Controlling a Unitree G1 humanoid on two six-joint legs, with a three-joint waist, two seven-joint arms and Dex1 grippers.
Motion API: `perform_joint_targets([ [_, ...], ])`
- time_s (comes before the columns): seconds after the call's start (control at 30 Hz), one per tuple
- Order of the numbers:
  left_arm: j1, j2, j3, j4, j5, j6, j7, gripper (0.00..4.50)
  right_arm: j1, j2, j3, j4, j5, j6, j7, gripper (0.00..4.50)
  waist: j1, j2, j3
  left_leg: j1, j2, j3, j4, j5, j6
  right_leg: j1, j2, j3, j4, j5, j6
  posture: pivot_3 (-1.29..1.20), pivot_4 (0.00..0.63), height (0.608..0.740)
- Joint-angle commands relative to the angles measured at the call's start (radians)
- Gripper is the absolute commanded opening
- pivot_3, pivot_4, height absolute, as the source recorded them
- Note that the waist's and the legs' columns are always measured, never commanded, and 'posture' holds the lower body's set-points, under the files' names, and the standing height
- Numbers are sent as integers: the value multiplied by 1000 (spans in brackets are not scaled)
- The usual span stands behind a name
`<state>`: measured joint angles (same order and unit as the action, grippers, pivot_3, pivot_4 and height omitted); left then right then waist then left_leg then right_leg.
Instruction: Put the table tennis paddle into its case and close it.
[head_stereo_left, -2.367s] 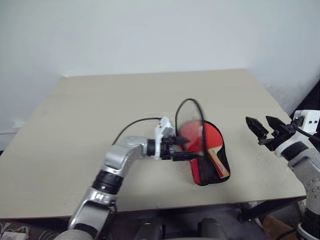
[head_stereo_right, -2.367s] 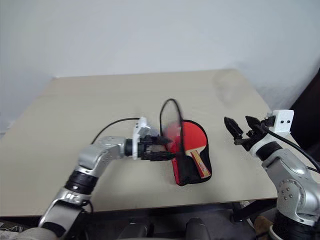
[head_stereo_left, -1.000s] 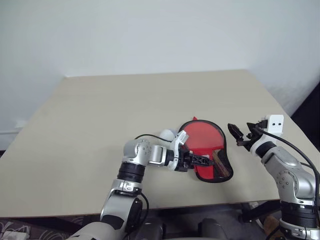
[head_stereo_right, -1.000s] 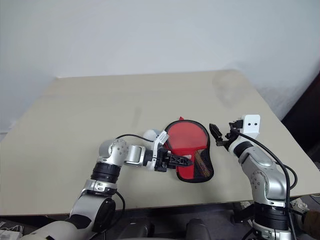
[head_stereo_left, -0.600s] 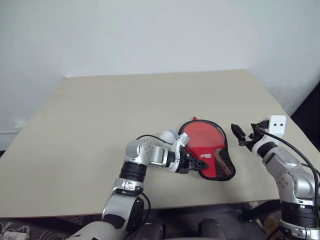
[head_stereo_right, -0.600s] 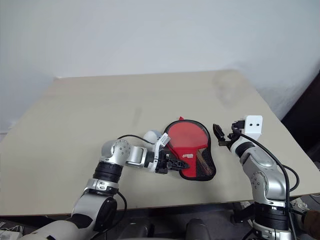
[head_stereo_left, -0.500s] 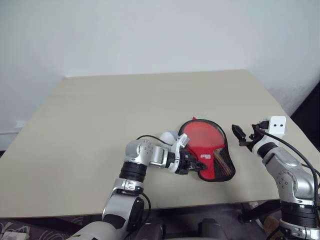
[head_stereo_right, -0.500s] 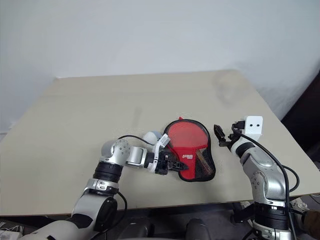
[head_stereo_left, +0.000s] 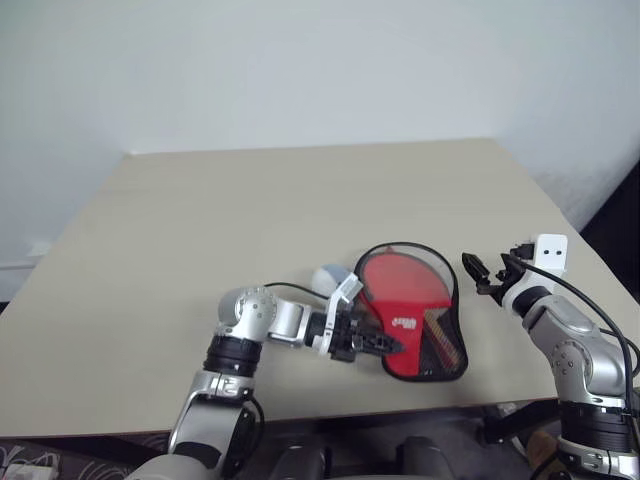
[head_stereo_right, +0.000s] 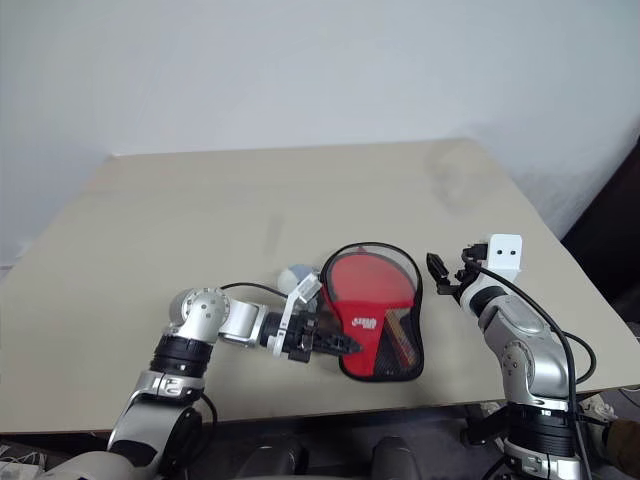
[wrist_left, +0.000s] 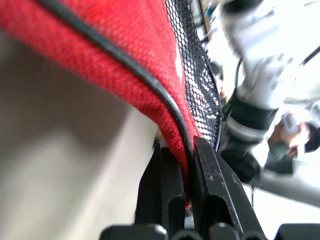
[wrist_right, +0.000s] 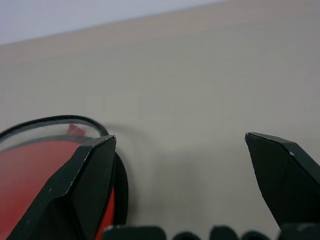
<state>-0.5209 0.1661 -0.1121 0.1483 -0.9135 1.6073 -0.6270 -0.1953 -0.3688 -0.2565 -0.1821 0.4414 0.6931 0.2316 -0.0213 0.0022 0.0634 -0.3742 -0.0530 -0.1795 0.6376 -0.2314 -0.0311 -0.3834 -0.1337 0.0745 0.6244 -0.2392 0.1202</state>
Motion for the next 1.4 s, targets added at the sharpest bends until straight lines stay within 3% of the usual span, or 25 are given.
perform_joint_targets([
  [0.03,14,-4,-77,-42,-184,7,76,55,-23,-11,-24,-15,17,7,13,4500,0,0,0,0,0,0,0,0,0,0,0,0,0,0,0,0,0,740],
  [0.3,93,71,-110,-118,-530,7,363,55,-9,-19,-18,-44,17,50,16,4500,-2,0,0,-1,0,0,0,0,0,-2,0,1,1,0,0,0,0,740],
  [0.5,131,55,-74,-176,-660,-19,579,55,-10,-28,-24,-44,20,78,17,4500,0,0,0,-1,0,0,0,0,0,-2,0,1,1,0,0,0,0,740],
  [0.8,145,164,-205,-197,-957,-166,775,55,-33,-28,-21,-39,24,120,21,4500,1,1,0,-1,0,1,0,0,0,-2,0,1,1,0,0,0,0,740],
  [1.2,81,245,-296,-162,-1059,-295,842,55,-33,-13,-16,-26,16,125,17,4500,1,1,0,-1,0,3,0,0,0,-3,0,3,1,0,-1,0,0,740],
  [1.4,80,319,-282,-133,-1053,-275,775,55,-37,-14,-17,-12,14,121,18,4500,0,1,0,-1,0,3,-1,0,0,-4,0,4,1,0,-1,0,0,740],
])
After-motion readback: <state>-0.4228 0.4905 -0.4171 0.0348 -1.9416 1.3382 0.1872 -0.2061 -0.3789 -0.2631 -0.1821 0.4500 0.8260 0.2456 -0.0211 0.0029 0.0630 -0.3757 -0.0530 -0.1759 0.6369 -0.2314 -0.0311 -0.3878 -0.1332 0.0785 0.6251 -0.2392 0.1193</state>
